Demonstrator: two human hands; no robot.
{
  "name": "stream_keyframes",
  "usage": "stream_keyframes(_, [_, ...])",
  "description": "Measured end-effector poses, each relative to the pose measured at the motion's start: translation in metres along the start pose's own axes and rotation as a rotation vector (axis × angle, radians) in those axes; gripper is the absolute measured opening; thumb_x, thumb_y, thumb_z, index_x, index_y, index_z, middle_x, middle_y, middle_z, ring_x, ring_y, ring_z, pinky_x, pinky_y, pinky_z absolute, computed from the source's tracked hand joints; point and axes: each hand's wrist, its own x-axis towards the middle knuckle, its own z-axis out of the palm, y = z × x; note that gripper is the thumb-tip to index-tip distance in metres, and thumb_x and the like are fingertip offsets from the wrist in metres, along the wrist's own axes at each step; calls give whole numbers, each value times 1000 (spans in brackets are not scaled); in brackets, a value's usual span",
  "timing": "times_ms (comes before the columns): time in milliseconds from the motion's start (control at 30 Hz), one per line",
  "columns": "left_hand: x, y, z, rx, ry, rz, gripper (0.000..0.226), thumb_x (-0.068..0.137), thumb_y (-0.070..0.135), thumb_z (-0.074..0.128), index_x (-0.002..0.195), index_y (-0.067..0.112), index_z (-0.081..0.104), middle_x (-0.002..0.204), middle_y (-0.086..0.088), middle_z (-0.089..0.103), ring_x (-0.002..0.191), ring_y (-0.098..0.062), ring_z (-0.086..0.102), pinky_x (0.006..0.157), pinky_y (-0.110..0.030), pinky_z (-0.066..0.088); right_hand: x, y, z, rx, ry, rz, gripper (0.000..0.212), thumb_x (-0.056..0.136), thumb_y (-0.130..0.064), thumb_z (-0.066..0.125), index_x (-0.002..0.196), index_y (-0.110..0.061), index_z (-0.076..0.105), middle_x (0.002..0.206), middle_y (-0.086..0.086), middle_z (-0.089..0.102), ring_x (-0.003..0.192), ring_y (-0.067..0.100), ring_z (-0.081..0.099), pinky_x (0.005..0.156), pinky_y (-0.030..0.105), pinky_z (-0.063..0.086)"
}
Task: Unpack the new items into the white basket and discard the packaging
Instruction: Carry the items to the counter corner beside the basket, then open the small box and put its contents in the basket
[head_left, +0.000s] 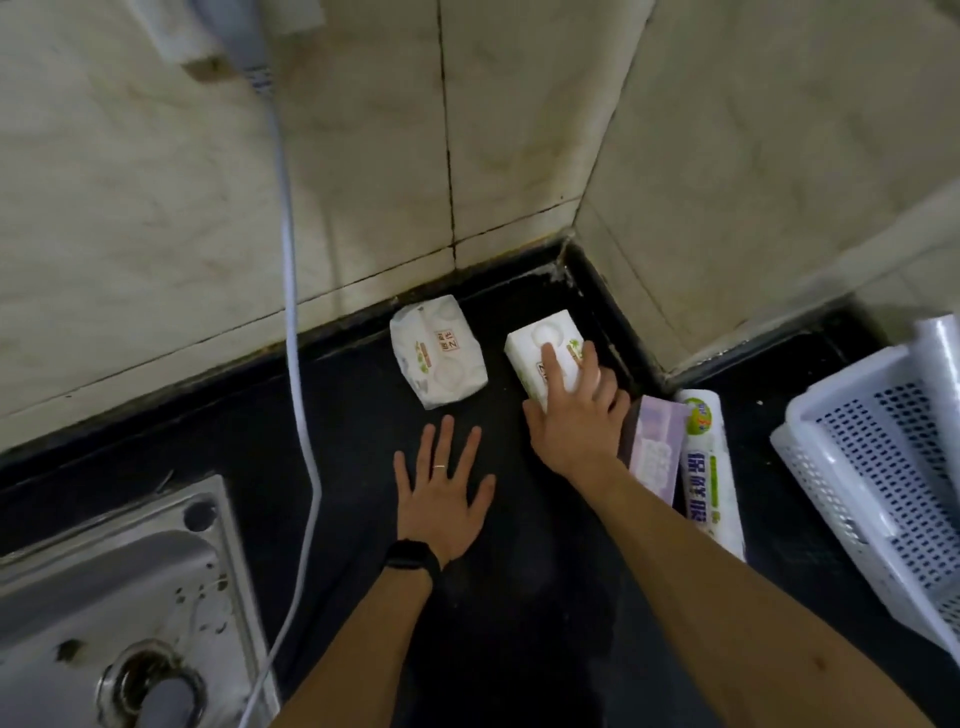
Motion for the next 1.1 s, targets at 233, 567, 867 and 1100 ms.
stream_keyframes(233, [3,13,-29,42,-202,-21,67,97,63,16,152,39,-14,162,3,-22,149,-22,-19,118,-57,-6,-25,11,-63,237,-107,-34,74,93,-61,44,156,-38,13,166,11,6,150,38,8,120,54,13])
stream_keyframes(567, [-35,118,-46,-85,-87,180,60,96,53,42,148,25,35,158,-6,29,146,-24,24,118,-42,24,-205,108,-54,486,282,162,47,94,-47,49,137,-29,58,148,-6,52,144,19,38,113,47,38])
stream_keyframes(867, [-36,208,-21,-213,-155,146,93,83,61,59,153,24,11,152,-16,32,132,-39,39,104,-48,39,-339,181,12,385,187,589,61,95,-49,34,146,-19,48,156,1,42,145,24,36,114,47,38])
stream_keyframes(1100, [-66,194,-23,-650,-174,-130,92,81,28,73,154,14,18,150,-14,41,131,-36,45,107,-44,39,-387,209,78,270,-181,616,71,96,-66,5,158,-33,0,168,-1,-6,153,19,-13,121,52,-2])
